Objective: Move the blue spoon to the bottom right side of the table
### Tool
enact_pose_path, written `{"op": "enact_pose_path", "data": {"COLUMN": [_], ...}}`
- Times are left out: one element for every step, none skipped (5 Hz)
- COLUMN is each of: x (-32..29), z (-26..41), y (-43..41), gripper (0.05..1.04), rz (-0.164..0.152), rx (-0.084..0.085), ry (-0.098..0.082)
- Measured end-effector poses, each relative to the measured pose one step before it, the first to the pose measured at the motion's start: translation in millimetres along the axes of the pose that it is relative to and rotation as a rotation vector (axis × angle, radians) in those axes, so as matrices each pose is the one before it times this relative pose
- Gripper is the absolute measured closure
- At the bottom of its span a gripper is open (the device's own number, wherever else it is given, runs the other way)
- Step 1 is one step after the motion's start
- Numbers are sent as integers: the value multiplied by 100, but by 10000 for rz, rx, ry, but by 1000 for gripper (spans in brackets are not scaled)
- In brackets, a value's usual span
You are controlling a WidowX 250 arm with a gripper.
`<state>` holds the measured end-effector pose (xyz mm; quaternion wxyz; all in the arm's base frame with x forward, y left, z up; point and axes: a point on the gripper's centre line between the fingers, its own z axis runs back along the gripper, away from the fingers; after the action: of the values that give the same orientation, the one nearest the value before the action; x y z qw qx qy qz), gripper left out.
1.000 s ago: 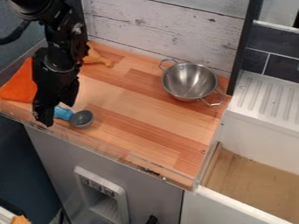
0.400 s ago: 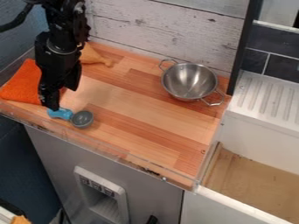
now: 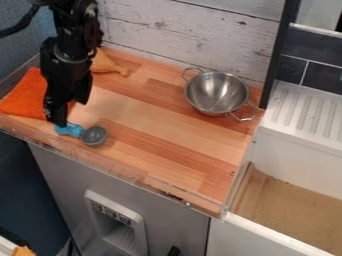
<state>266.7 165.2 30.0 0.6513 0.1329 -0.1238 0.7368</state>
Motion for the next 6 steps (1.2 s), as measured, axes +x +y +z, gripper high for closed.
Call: {"op": "enact_pose_path", "data": {"x": [-388, -101, -137, -395, -183, 29], "z": [-538, 631, -205, -571, -275, -66], "y": [933, 159, -300, -112, -43, 140], "gripper": [83, 83, 119, 402, 694, 721], "rz": [-147, -6, 17, 37, 54, 54], "rx": [193, -257, -159, -97, -56, 36], "ry": [-26, 144, 48, 113, 48, -47]}}
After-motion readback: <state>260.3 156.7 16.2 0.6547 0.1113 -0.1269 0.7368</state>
